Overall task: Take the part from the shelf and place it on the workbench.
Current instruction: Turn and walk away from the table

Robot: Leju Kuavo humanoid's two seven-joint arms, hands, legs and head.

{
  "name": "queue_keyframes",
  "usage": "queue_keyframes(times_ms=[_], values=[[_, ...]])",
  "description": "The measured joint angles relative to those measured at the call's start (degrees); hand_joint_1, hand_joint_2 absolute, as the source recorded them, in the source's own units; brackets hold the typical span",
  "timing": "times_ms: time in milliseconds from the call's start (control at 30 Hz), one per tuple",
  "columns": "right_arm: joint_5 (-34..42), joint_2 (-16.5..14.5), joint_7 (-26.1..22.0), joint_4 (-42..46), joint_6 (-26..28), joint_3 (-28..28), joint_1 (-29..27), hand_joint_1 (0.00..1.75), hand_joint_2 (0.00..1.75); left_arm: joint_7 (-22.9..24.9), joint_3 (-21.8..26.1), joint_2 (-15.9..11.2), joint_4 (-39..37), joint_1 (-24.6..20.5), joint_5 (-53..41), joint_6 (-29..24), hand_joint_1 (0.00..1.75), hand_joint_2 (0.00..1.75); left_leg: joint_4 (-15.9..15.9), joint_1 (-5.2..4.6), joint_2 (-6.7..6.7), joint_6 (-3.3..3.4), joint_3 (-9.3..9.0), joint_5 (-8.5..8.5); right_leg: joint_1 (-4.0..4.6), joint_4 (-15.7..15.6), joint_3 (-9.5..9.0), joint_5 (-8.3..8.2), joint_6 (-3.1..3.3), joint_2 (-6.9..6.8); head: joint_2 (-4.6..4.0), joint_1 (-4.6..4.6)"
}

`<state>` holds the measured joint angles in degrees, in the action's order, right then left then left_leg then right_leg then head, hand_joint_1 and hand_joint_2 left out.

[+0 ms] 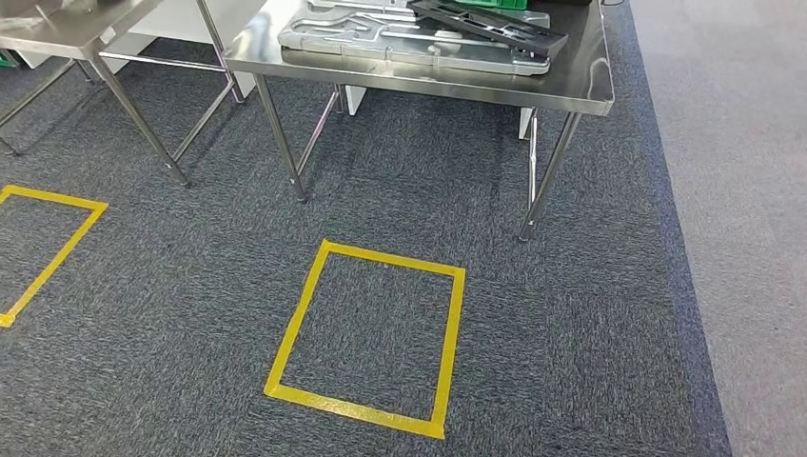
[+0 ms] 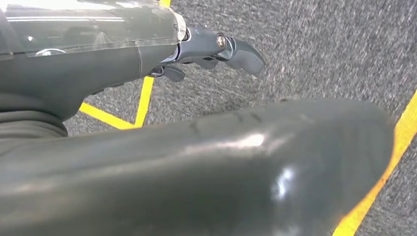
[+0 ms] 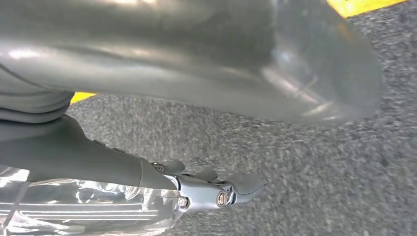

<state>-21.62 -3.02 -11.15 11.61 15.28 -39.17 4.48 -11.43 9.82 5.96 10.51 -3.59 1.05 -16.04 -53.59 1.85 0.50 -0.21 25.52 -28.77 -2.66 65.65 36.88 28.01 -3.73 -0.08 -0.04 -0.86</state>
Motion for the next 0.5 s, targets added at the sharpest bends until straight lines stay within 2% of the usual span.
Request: queue_keyframes(times_ms=[33,67,100,167,233,267,300,367,400,433,467,500], values=[[-0.06,-0.1,0.19,-0.07,-0.03,0.0,-0.01,0.0,0.0,0.0,0.02,-0.08,0.0,0.0,0.01,0.01,0.0,0.0,-0.88,0.23,-0.05,-0.65,0.03,-0.86,-0.16,-2.94,-1.44,-1.15,-0.42,0.09,0.0,0.16],[-0.1,-0.19,0.35,-0.11,-0.05,0.0,0.0,0.0,0.0,0.01,0.03,-0.15,0.0,-0.05,0.0,0.01,0.0,0.0,-1.73,0.28,-0.08,-1.21,0.17,-1.68,-0.23,-4.81,-2.4,-1.49,-0.18,0.23,0.01,0.28],[-0.14,-0.27,0.49,-0.15,-0.05,0.0,-0.01,0.0,0.0,0.0,0.04,-0.22,0.0,-0.12,0.0,0.0,0.0,0.0,-2.31,0.2,-0.12,-1.65,0.33,-2.3,-0.15,-5.33,-2.72,-0.97,0.39,0.34,0.01,0.33],[-0.16,-0.33,0.55,-0.18,-0.04,-0.01,-0.07,0.0,0.0,-0.01,0.06,-0.27,0.01,-0.23,0.0,-0.01,0.0,0.0,-2.57,0.13,-0.24,-2.09,0.24,-2.96,0.12,-4.85,-2.65,0.09,2.21,0.5,0.01,0.22],[-0.17,-0.33,0.53,-0.16,-0.03,-0.02,-0.12,0.0,0.0,-0.02,0.07,-0.26,0.02,-0.27,0.0,0.0,0.0,0.0,-3.5,0.36,-0.28,-2.29,0.18,-3.64,0.24,-4.89,-3.15,0.71,3.15,0.52,0.0,0.07],[-0.17,-0.33,0.5,-0.16,-0.03,-0.02,-0.1,0.0,0.0,-0.02,0.08,-0.26,0.02,-0.31,0.0,0.01,0.0,0.0,-5.7,0.4,-0.26,-2.29,1.16,-4.54,0.29,-4.99,-3.58,1.01,3.52,0.54,0.0,0.04],[-0.19,-0.33,0.47,-0.15,-0.03,-0.02,-0.09,0.0,0.0,-0.02,0.08,-0.25,0.02,-0.35,0.0,0.01,0.0,0.0,-9.35,0.34,-0.24,-2.24,3.1,-5.81,0.41,-5.14,-4.06,1.34,3.82,0.52,0.0,0.01],[-0.26,-0.33,0.52,-0.15,-0.03,-0.02,-0.06,0.0,0.0,-0.02,0.08,-0.25,0.02,-0.33,-0.01,0.01,0.0,0.0,-18.68,0.07,-0.24,-1.9,9.1,-8.35,0.81,-5.4,-5.09,2.12,4.22,0.51,0.0,-0.01],[-0.32,-0.33,0.58,-0.16,-0.03,-0.02,-0.08,0.0,0.0,-0.02,0.08,-0.25,0.02,-0.23,0.01,0.01,0.0,0.0,-21.91,-0.13,-0.24,-1.57,11.78,-8.46,1.07,-5.51,-5.72,2.58,4.37,0.59,0.0,-0.02],[-0.36,-0.33,0.63,-0.16,-0.03,-0.02,-0.14,0.0,0.0,-0.03,0.08,-0.25,0.02,-0.08,0.02,0.02,0.0,0.0,-22.88,-0.43,-0.26,-1.0,13.51,-7.15,1.39,-5.63,-6.53,3.1,4.49,0.71,0.0,-0.02],[-0.4,-0.33,0.66,-0.16,-0.03,-0.02,-0.19,0.0,0.0,-0.03,0.08,-0.25,0.02,0.08,0.03,0.02,0.0,0.0,-21.55,-0.83,-0.28,-0.22,14.15,-4.67,1.73,-5.8,-7.46,3.65,4.59,0.84,0.0,-0.02],[-0.43,-0.33,0.66,-0.16,-0.03,-0.02,-0.22,0.0,0.0,-0.04,0.08,-0.25,0.02,0.19,0.04,0.03,0.0,0.0,-18.23,-1.38,-0.34,0.83,13.87,-1.3,2.07,-6.05,-8.54,4.22,4.7,0.95,0.0,-0.02]])
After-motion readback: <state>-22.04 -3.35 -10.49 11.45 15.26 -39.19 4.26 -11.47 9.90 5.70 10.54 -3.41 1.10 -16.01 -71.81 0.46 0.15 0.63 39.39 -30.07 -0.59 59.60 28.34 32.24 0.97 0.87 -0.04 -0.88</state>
